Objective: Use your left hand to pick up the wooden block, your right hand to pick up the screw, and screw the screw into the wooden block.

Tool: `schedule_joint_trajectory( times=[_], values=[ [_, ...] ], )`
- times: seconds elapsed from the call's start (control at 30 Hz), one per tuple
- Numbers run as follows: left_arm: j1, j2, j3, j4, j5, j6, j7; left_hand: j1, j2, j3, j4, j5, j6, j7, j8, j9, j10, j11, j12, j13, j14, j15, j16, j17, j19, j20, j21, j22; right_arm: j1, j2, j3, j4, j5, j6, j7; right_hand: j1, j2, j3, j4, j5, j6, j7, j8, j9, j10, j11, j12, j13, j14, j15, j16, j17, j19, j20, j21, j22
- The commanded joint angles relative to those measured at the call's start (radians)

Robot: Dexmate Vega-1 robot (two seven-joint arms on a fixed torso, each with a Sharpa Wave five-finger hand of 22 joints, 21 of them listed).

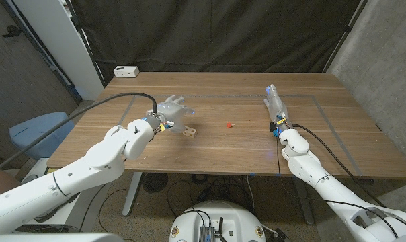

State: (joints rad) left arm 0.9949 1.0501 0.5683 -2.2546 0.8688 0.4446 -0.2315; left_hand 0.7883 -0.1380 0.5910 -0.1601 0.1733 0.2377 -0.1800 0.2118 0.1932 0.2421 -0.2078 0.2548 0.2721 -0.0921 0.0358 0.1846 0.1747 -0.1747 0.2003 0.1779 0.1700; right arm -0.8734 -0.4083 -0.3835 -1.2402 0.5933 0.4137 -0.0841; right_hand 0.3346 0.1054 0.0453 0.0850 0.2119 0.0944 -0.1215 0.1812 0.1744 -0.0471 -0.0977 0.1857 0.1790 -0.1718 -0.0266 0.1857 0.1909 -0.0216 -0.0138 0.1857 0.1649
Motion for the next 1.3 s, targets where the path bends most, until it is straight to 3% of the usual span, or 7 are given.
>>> schedule_joint_trajectory(
  times=[0.03,0.5,1.3],
  values=[
    [-0.039,-0.027,0.013,0.017,0.055,-0.046,-0.115,0.008,0.0,-0.008,0.0,0.003,-0.021,-0.004,-0.006,0.001,-0.014,-0.001,-0.007,0.007,-0.02,0.003,0.001,0.004,-0.101,0.012,0.004,0.004,-0.013,0.002,-0.001,-0.015,-0.009,-0.007,-0.027,-0.001,-0.007,0.003,-0.004,0.007,-0.002,-0.011,0.004,0.006,-0.01,-0.004,0.0,0.003,-0.009,0.004,0.008,0.0,0.0,0.008,0.002,0.005],
    [-0.054,-0.072,0.03,0.046,0.117,-0.056,-0.187,0.015,0.004,-0.015,0.002,0.004,-0.027,-0.001,-0.006,0.001,-0.015,0.0,-0.006,0.011,-0.024,0.004,0.004,0.004,-0.108,0.012,0.005,0.004,-0.017,0.003,-0.002,-0.02,-0.013,-0.01,-0.036,-0.003,-0.006,0.002,-0.006,0.008,0.001,-0.013,0.006,0.006,-0.012,-0.006,0.0,0.004,-0.011,0.005,0.008,0.0,-0.002,0.009,0.003,0.005],
    [-0.071,-0.111,0.045,0.146,0.108,-0.151,-0.082,0.06,0.012,-0.022,-0.006,0.006,0.027,-0.027,0.012,0.002,0.054,-0.007,0.023,0.023,0.039,-0.032,0.022,0.003,-0.081,0.009,0.017,0.004,-0.023,0.001,-0.001,-0.024,-0.021,-0.015,-0.055,-0.004,-0.006,0.002,-0.008,0.008,0.001,-0.015,0.006,0.006,-0.012,-0.004,0.001,0.004,-0.013,0.005,0.008,0.0,-0.005,0.012,0.002,0.005]
  ],
)
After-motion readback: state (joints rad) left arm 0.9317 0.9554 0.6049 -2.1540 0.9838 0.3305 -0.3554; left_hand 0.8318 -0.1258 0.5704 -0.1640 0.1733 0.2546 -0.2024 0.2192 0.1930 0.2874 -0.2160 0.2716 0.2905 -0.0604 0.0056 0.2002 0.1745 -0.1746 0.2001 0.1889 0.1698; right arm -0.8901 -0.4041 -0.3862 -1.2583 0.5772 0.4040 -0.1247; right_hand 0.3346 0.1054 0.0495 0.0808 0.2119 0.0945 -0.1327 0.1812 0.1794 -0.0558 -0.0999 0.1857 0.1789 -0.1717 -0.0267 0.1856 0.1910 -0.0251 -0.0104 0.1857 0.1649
